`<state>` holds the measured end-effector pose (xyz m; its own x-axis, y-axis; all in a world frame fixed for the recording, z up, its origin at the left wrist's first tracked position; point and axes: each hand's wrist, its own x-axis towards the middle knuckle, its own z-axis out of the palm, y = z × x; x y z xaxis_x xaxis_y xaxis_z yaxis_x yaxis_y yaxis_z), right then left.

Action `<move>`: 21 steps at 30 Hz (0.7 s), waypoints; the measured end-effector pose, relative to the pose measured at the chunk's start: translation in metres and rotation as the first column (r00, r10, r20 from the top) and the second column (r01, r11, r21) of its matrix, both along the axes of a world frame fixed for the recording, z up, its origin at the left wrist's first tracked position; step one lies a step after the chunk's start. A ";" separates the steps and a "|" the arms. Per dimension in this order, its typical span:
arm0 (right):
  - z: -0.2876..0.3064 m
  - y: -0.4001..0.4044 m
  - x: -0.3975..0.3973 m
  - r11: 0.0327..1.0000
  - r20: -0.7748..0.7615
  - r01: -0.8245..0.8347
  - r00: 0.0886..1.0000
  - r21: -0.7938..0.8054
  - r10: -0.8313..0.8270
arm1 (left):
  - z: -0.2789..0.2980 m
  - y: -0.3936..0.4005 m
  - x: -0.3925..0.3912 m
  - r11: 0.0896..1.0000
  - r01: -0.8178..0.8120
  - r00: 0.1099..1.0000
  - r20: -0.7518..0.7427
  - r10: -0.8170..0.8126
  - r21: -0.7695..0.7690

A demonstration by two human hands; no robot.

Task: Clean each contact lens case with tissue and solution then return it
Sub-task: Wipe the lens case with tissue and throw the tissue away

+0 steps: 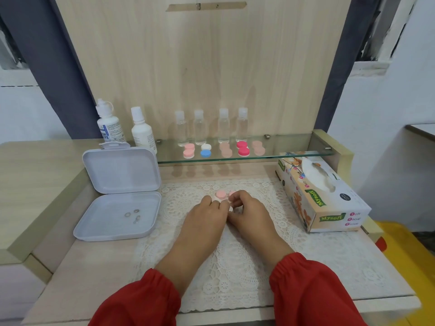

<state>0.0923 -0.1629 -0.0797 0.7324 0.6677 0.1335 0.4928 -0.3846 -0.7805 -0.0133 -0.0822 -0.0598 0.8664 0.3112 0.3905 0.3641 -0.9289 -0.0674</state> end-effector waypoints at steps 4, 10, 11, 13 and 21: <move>0.002 0.000 -0.001 1.000 0.000 -0.001 1.000 0.002 0.001 | 0.001 -0.005 0.011 0.999 -0.040 0.996 -0.080 0.039 -0.014; 0.000 0.001 0.000 1.000 0.028 -0.004 1.000 0.000 0.004 | 0.006 0.003 0.015 0.864 -0.138 0.971 0.106 0.214 -0.484; 0.000 0.001 0.000 1.000 0.026 -0.006 1.000 -0.002 0.006 | 0.003 0.005 0.014 0.793 -0.115 0.956 0.149 0.251 -0.599; -0.002 0.001 0.001 1.000 0.018 -0.011 1.000 -0.009 0.011 | -0.005 0.010 0.010 0.561 0.001 0.889 0.258 0.379 -0.828; -0.003 -0.002 0.002 0.999 -0.041 -0.026 0.999 0.028 0.027 | -0.003 0.004 0.005 0.656 0.249 0.879 0.451 0.156 -0.712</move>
<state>0.0942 -0.1649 -0.0825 0.7197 0.6835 0.1219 0.4698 -0.3501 -0.8104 -0.0079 -0.0785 -0.0627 0.6802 0.6275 0.3789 0.1160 -0.6025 0.7896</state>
